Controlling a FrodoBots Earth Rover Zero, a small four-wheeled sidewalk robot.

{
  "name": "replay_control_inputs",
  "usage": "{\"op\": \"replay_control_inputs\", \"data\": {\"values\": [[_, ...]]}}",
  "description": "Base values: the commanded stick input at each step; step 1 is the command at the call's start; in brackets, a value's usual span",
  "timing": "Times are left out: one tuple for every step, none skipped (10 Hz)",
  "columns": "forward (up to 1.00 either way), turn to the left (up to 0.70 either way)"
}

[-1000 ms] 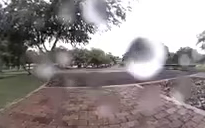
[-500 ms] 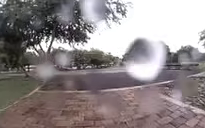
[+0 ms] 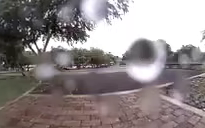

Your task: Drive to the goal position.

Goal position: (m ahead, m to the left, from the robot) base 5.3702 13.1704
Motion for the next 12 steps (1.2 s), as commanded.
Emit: {"op": "replay_control_inputs", "data": {"values": [[0.7, 0.35], [0.7, 0.35], [0.7, 0.35], [0.7, 0.0], [0.7, 0.0], [0.7, 0.0], [0.7, 0.0], [0.7, 0.0], [0.7, 0.0], [0.7, 0.0], [0.7, 0.0], [0.7, 0.0]]}}
